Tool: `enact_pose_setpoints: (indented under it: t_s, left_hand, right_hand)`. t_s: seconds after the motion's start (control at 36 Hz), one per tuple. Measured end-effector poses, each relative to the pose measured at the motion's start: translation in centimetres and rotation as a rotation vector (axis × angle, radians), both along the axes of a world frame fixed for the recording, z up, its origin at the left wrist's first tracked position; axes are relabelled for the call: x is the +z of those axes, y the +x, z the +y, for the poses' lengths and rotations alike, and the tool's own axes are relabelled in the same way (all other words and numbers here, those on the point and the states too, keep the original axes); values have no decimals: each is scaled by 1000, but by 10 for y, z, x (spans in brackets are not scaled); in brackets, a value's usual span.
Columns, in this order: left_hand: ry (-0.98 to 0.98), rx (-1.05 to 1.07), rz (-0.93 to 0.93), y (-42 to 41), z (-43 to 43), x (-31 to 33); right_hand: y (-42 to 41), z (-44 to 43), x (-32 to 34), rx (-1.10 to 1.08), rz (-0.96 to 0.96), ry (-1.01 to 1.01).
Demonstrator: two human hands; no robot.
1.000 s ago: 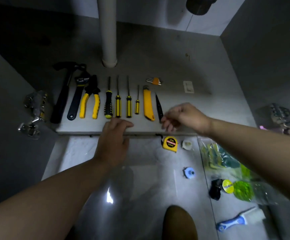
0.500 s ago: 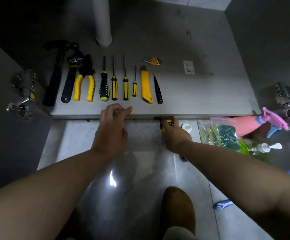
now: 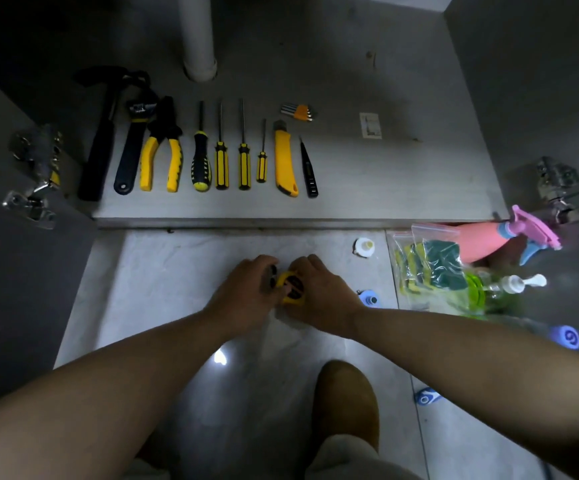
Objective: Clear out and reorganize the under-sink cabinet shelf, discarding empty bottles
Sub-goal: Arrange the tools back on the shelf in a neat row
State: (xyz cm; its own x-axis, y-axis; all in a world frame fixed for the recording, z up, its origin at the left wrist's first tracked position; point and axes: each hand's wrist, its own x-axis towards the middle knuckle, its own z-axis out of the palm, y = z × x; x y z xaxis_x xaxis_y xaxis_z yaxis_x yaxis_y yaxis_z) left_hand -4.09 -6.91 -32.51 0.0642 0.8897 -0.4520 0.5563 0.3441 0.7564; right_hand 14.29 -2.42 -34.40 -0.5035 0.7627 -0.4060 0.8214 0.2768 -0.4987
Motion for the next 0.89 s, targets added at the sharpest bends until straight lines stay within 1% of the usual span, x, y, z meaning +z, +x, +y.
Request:
enact_pose_setpoints:
  t_s: [0.06, 0.11, 0.25, 0.28, 0.31, 0.33, 0.39, 0.44, 0.47, 0.5, 0.53, 0.58, 0.64, 0.69, 0.78, 0.89]
  left_hand:
    - [-165, 134, -183, 8, 2, 3]
    - [-231, 193, -305, 12, 1, 6]
    - [-275, 287, -513, 11, 1, 22]
    - [-255, 294, -546, 10, 4, 26]
    - [-196, 298, -531, 10, 7, 29]
    - [-88, 295, -444, 9, 10, 33]
    - [192, 258, -191, 5, 17, 35]
    - [459, 172, 84, -3, 24, 35]
    - [551, 126, 216, -8, 28, 35]
    - [598, 90, 319, -12, 30, 34]
    - [601, 56, 383, -16, 32, 33]
    - [547, -9, 453, -22, 34, 32]
    - [505, -55, 532, -25, 32, 29]
    - [507, -85, 596, -27, 31, 26]
    - [511, -136, 673, -28, 29, 20]
    - [464, -219, 738, -26, 26, 12]
  right_hand:
    - [-2, -6, 7, 32, 116, 20]
    - [-1, -11, 16, 41, 201, 43]
    - [8, -10, 40, 16, 306, 74]
    - [12, -6, 46, -5, 317, 86]
    - [15, -2, 51, -38, 327, 96]
    - [19, 4, 57, -79, 343, 113]
    - [26, 22, 68, -159, 388, 185]
    - [31, 48, 77, -229, 382, 301]
    - [32, 63, 81, -271, 362, 347]
    - [31, 78, 84, -314, 348, 376]
    - [29, 95, 86, -355, 341, 386]
    - [23, 128, 87, -425, 310, 377]
    - [17, 160, 83, -472, 245, 356]
    - [9, 186, 79, -499, 187, 356]
    - [-4, 211, 73, -542, 123, 322]
    - [-18, 227, 65, -589, 96, 273]
